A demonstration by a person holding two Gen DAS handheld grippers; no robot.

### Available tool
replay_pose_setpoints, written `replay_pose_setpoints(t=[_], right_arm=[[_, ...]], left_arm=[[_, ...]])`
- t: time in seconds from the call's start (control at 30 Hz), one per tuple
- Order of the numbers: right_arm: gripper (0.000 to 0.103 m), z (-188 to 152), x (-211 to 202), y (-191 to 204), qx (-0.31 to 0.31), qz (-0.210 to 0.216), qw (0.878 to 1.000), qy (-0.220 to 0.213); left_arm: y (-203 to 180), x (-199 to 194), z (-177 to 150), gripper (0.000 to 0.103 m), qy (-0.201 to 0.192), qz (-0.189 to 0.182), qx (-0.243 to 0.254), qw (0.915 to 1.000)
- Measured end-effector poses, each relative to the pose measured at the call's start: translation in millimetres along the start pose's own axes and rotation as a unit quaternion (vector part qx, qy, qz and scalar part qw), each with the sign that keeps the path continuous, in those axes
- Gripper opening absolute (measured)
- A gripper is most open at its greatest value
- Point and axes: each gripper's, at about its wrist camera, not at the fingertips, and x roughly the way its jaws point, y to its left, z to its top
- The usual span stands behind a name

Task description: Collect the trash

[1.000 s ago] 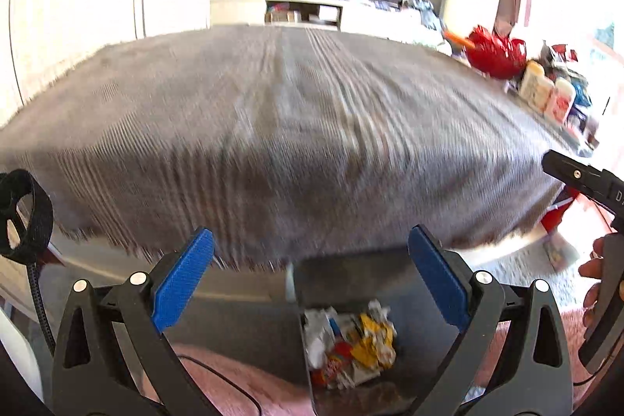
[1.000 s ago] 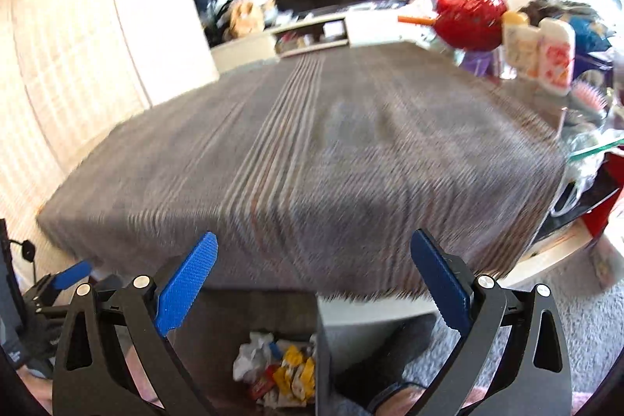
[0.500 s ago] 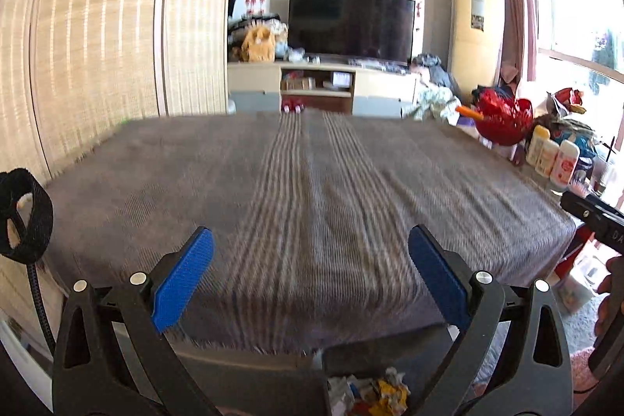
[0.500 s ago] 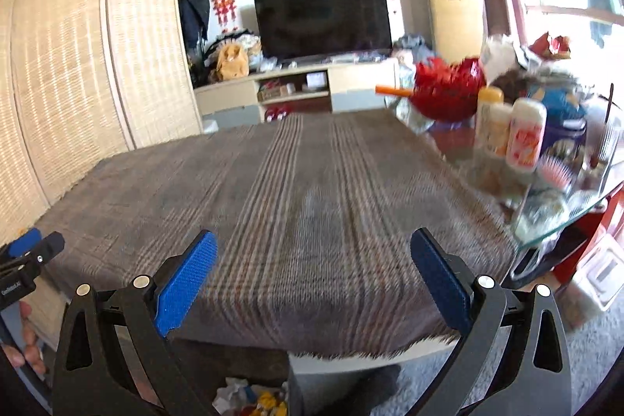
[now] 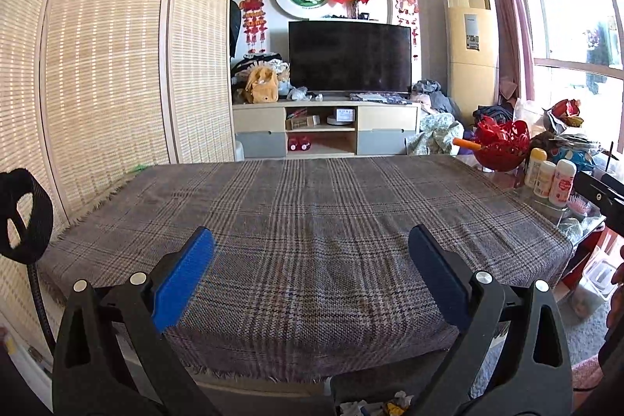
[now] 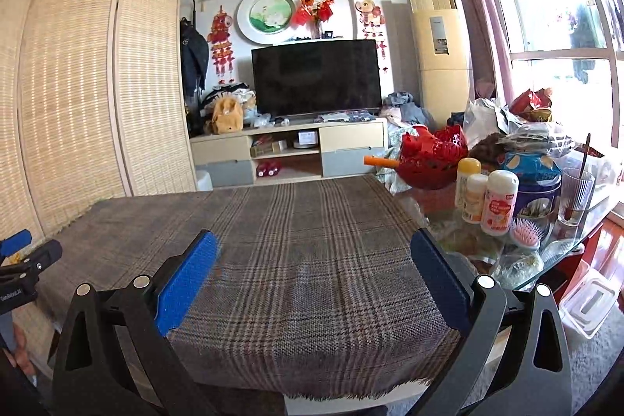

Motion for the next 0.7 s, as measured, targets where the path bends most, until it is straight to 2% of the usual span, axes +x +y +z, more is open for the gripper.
replay_pose_setpoints(t=[0.3,0.7], right_arm=[[0.1,3.9,-15.5,8.5,-0.008,-0.004,1.0,-0.025],[0.1,5.5,-15.3,11.0,0.002,0.006,1.0,-0.028]], left_arm=[[-6.9,-9.2,0.9,0.095,-0.013,-0.004,0.003,0.9999],[-4.0,-16.7,6.5,0.095,-0.033,0.003,0.002,0.9995]])
